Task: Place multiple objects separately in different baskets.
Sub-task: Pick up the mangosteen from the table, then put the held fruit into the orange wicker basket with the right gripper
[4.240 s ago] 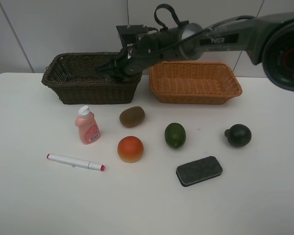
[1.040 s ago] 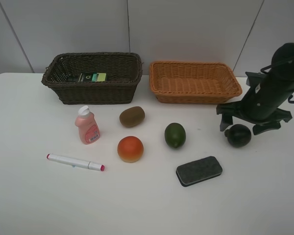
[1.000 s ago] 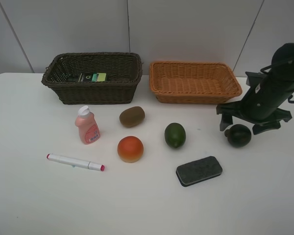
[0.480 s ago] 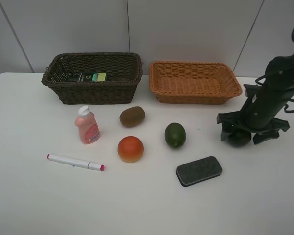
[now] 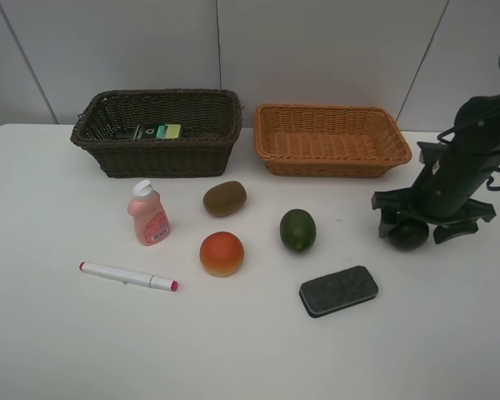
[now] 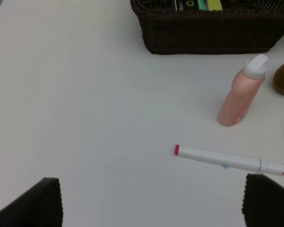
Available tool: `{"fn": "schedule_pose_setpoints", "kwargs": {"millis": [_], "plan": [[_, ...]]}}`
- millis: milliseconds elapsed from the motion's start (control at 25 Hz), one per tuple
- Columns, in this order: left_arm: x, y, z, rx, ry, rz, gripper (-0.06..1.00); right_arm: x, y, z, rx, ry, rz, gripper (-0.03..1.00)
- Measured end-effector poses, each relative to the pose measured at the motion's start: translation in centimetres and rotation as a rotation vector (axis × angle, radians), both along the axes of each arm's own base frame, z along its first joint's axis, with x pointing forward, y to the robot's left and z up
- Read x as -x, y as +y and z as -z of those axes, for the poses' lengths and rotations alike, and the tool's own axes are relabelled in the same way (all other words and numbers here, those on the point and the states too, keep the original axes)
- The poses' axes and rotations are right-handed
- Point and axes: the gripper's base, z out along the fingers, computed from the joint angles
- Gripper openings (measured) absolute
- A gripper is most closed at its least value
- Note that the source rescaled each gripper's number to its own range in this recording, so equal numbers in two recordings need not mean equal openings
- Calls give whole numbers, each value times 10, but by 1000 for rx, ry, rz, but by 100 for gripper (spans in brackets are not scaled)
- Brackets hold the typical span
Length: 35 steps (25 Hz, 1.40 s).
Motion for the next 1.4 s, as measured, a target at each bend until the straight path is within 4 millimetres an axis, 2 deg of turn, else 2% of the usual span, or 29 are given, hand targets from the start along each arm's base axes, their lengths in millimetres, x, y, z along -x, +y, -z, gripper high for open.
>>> {"fn": "schedule_pose_setpoints", "kwargs": {"millis": [200,280,320,400,1040,1200,1400], "plan": [[0,0,0,0,0,0,100,0,0,0,-4,-2,3,99],[0,0,0,0,0,0,100,0,1,0,-9,-1,10,95],[0,0,0,0,0,0,100,0,1,0,-12,-1,12,87],[0,0,0,0,0,0,100,0,1,0,-14,-2,15,55],[0,0,0,0,0,0,100,1,2,-3,-28,-3,32,57],[0,0,0,0,0,0,100,-5,2,-29,-32,-50,38,57],[0,0,0,0,0,0,100,-30,9,-83,-16,-143,10,57]]}}
